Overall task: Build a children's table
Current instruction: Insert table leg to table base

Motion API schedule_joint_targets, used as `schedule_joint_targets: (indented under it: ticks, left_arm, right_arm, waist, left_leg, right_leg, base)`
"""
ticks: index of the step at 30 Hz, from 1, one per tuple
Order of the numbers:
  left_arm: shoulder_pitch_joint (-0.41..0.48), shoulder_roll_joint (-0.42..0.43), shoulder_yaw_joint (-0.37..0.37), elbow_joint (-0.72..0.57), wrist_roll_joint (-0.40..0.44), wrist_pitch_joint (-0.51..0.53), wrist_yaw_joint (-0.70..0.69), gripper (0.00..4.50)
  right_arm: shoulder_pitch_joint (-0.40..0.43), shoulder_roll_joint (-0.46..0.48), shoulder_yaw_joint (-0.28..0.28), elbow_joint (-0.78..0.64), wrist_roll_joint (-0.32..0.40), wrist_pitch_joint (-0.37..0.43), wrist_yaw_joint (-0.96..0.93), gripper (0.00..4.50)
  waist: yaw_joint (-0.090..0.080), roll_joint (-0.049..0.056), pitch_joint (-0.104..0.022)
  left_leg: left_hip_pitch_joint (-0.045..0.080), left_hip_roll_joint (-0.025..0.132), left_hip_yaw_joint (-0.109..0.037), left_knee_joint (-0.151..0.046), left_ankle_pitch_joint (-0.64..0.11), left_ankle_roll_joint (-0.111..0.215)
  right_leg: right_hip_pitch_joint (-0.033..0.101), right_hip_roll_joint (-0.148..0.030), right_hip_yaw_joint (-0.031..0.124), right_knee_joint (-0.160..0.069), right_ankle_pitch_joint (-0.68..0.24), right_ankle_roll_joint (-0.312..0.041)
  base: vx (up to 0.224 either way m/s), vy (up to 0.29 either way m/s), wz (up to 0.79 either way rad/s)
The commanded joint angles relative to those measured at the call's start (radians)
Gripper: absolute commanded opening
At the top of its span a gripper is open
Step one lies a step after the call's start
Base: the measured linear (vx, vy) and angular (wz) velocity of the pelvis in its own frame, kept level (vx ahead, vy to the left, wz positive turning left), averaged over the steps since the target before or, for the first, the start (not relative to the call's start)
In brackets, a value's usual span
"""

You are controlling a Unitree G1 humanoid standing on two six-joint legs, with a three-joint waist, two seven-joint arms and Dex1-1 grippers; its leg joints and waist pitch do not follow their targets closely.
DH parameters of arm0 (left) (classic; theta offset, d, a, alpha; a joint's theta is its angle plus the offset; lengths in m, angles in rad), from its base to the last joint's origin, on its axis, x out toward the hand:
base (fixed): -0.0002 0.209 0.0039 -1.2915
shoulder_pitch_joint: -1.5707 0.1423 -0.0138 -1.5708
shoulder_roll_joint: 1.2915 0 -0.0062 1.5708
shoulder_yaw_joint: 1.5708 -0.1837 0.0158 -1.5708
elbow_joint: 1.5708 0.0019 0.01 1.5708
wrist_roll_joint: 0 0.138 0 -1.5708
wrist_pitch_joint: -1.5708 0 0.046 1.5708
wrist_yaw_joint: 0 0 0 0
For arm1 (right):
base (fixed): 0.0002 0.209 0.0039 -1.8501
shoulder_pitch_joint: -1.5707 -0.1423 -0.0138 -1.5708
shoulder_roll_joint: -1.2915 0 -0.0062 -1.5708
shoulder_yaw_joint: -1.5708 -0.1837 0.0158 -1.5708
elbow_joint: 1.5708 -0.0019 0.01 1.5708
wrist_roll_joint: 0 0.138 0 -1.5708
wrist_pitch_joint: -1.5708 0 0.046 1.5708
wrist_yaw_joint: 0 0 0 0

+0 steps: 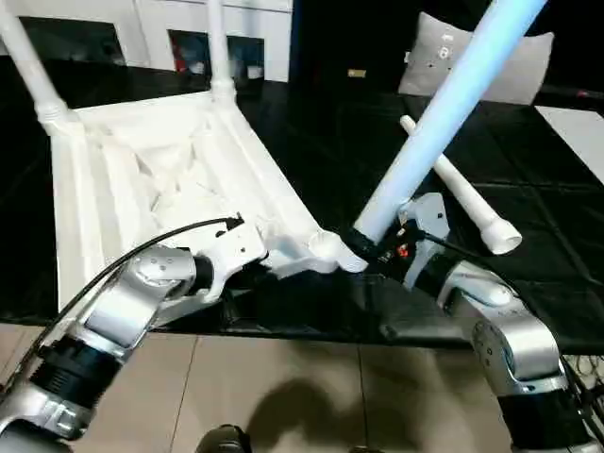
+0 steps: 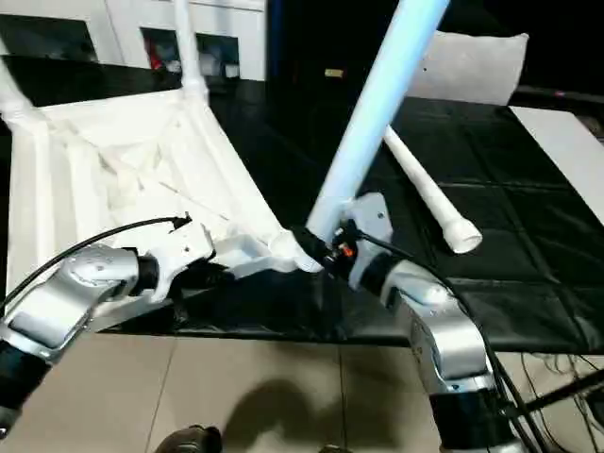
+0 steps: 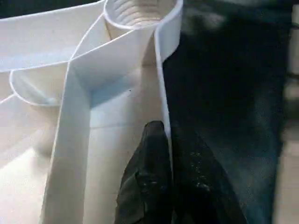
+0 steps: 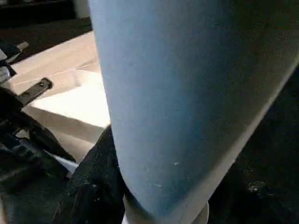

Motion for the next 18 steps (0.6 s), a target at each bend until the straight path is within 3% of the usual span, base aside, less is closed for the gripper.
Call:
schedule_joint_targets:
  ticks: [1, 3, 7, 8, 10, 11, 13, 16, 18]
  left_arm:
    - [-0.025, -0.024, -0.033, -0.005, -0.016, -0.083, -0.057, 0.00]
    - [-0.031, -0.028, -0.035, 0.021, -0.019, -0.116, -0.079, 0.00]
    - [-0.040, -0.034, -0.034, 0.060, 0.001, -0.144, -0.074, 0.00]
    - [-0.051, -0.042, -0.032, 0.107, 0.043, -0.175, -0.032, 0.00]
    - [-0.056, -0.049, -0.025, 0.132, 0.054, -0.181, -0.013, 0.00]
    - [-0.064, -0.057, -0.015, 0.174, 0.067, -0.198, 0.012, 0.00]
    - [-0.066, -0.057, -0.014, 0.190, 0.071, -0.209, 0.012, 0.00]
    - [-0.058, -0.060, 0.006, 0.200, 0.027, -0.229, -0.038, 0.00]
    - [-0.056, -0.079, 0.035, 0.207, -0.024, -0.230, -0.082, 0.00]
  right_arm:
    - [-0.016, -0.008, 0.017, -0.007, 0.014, 0.018, 0.025, 1.90]
    - [-0.023, -0.015, 0.035, 0.006, 0.001, 0.020, 0.040, 1.90]
    - [-0.034, -0.023, 0.055, 0.037, -0.024, 0.022, 0.049, 1.90]
    - [-0.038, -0.027, 0.064, 0.049, -0.031, 0.033, 0.053, 1.90]
    - [-0.041, -0.031, 0.068, 0.055, -0.036, 0.037, 0.055, 1.90]
    - [-0.046, -0.037, 0.072, 0.067, -0.043, 0.047, 0.049, 1.90]
    - [-0.048, -0.039, 0.072, 0.073, -0.048, 0.050, 0.043, 1.90]
    - [-0.065, -0.034, 0.064, 0.107, -0.048, 0.050, 0.031, 1.90]
    - [-0.086, -0.023, 0.063, 0.148, -0.053, 0.045, 0.034, 1.90]
  waist:
    - [-0.005, 0.019, -0.076]
    - [0.005, 0.023, -0.079]
    - [0.007, 0.017, -0.076]
    - [0.007, 0.013, -0.074]
    - [0.008, 0.009, -0.071]
    - [0.010, 0.007, -0.068]
    - [0.010, 0.009, -0.068]
    - [0.003, 0.009, -0.066]
    - [0.000, 0.014, -0.066]
  left_leg:
    - [0.051, 0.072, -0.023, -0.069, -0.266, -0.045]
    - [0.051, 0.073, -0.023, -0.071, -0.268, -0.050]
    - [0.049, 0.072, -0.021, -0.076, -0.325, -0.078]
    - [0.050, 0.073, -0.019, -0.075, -0.337, -0.082]
    - [0.050, 0.073, -0.019, -0.074, -0.341, -0.078]
    - [0.050, 0.073, -0.019, -0.073, -0.354, -0.075]
    - [0.050, 0.073, -0.021, -0.073, -0.356, -0.075]
    - [0.048, 0.074, -0.026, -0.076, -0.386, -0.085]
    - [0.047, 0.075, -0.026, -0.077, -0.382, -0.084]
  right_leg:
    - [0.011, -0.075, 0.046, -0.075, -0.043, -0.216]
    - [0.012, -0.076, 0.045, -0.072, -0.035, -0.218]
    - [0.012, -0.083, 0.046, -0.076, -0.110, -0.208]
    - [0.010, -0.087, 0.049, -0.081, -0.146, -0.202]
    - [0.009, -0.089, 0.052, -0.086, -0.173, -0.194]
    - [0.006, -0.093, 0.054, -0.092, -0.236, -0.180]
    - [0.005, -0.096, 0.054, -0.096, -0.276, -0.171]
    - [0.002, -0.097, 0.052, -0.099, -0.346, -0.159]
    - [-0.001, -0.095, 0.052, -0.098, -0.333, -0.160]
  base:
    - [0.000, 0.000, 0.00]
    - [0.000, 0.000, 0.00]
    - [0.000, 0.000, 0.00]
    - [0.000, 0.000, 0.00]
    - [0.000, 0.000, 0.00]
    - [0.000, 0.000, 0.00]
    - [0.000, 0.000, 0.00]
    - [0.000, 0.000, 0.00]
    - [0.000, 0.000, 0.00]
